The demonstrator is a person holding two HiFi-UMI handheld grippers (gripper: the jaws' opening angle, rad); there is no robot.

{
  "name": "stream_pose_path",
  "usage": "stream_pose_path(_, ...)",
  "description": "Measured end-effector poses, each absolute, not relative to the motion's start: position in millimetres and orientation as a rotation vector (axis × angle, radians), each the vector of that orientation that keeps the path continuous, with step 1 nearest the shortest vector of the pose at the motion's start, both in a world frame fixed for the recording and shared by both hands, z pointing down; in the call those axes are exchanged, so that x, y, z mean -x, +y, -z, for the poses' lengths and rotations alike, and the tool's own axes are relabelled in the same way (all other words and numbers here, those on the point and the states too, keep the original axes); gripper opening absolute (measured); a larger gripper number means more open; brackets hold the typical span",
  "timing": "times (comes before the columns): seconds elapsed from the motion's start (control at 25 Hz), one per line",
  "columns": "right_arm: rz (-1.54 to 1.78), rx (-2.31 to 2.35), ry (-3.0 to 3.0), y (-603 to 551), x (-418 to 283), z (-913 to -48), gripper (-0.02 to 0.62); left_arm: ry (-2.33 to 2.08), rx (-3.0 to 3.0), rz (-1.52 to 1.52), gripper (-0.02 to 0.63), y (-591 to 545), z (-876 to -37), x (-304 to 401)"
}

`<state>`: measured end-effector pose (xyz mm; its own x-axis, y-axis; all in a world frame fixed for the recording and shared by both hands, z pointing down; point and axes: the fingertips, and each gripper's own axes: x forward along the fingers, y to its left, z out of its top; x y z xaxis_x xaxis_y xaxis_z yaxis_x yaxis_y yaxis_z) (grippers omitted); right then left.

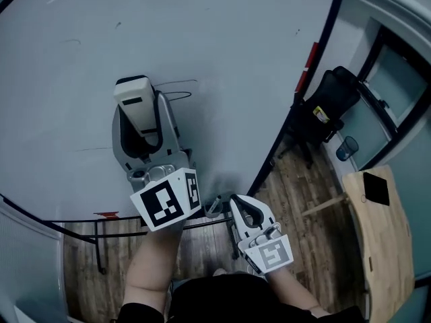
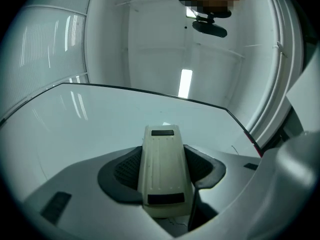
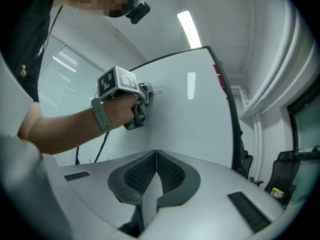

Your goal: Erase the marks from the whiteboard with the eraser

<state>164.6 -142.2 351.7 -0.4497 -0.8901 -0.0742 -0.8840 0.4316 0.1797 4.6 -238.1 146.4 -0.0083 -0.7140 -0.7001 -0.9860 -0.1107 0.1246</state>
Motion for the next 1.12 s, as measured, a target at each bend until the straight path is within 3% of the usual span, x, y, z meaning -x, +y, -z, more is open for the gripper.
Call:
stream_pose_path(0.24, 0.289, -1.787, -2.538, -125.3, -224.6, -347.4, 0.029, 1.612, 2.012, -0.878, 0.261, -232.1, -133.1, -111.7)
stream_pose_path(0.56, 0.247, -1.802, -2.561, -128.8, -231.7, -351.3, 0.029, 1.462, 2.135, -0.735, 0.261, -229.3, -135.1, -151.2)
stream_pose_path(0.76, 0.277, -1.672, -2.647, -138.9, -185.1, -342.2, 0.029, 1.426, 2.08, -0.543, 0.261, -228.8, -137.3, -122.7)
stream_pose_path(1.12, 0.272, -1.448, -2.761, -154.1, -98.5, -344.7, 0.029, 1.763, 1.899, -0.694, 0.261, -239.3, -157.1, 37.0)
